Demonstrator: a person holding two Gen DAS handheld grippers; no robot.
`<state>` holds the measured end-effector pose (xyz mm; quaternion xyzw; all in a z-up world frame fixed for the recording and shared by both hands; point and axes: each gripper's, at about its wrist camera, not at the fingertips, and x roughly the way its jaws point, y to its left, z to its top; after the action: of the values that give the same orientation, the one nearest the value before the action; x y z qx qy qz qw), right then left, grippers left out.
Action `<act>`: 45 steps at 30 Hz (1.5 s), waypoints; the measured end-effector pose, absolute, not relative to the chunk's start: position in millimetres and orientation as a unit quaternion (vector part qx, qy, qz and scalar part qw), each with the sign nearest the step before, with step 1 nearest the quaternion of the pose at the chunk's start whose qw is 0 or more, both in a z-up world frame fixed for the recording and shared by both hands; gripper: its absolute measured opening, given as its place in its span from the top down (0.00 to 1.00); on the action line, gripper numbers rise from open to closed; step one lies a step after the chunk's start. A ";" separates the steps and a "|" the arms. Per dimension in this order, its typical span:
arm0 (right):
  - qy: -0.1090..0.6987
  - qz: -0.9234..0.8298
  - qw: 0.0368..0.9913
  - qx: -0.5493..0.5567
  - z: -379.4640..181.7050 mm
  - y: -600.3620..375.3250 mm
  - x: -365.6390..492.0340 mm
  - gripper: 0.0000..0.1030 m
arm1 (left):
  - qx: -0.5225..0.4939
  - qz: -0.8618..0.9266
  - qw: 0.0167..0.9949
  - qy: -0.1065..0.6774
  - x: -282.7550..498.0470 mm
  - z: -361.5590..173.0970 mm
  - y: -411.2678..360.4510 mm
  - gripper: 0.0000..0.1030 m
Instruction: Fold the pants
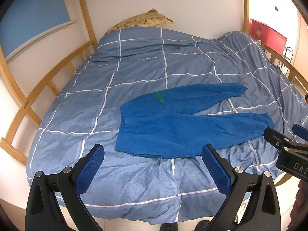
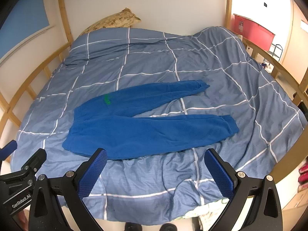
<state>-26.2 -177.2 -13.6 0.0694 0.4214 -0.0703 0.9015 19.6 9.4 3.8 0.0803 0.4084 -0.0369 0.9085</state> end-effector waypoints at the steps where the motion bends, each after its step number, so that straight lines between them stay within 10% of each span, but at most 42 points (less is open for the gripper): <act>1: 0.421 -0.071 0.902 0.069 -13.6 -177.2 -26.3 0.01 | 0.081 -0.037 0.908 0.408 19.7 3.8 9.5 0.00; 45: 0.430 -0.065 0.897 0.076 -24.0 -172.5 -13.9 0.01 | 0.082 -0.026 0.900 0.428 34.3 -5.1 13.0 0.00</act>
<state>-13.9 -172.5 -24.0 0.0764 0.4305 -0.0648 0.8970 34.3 13.0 -5.1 0.0820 0.4275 -0.0263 0.8999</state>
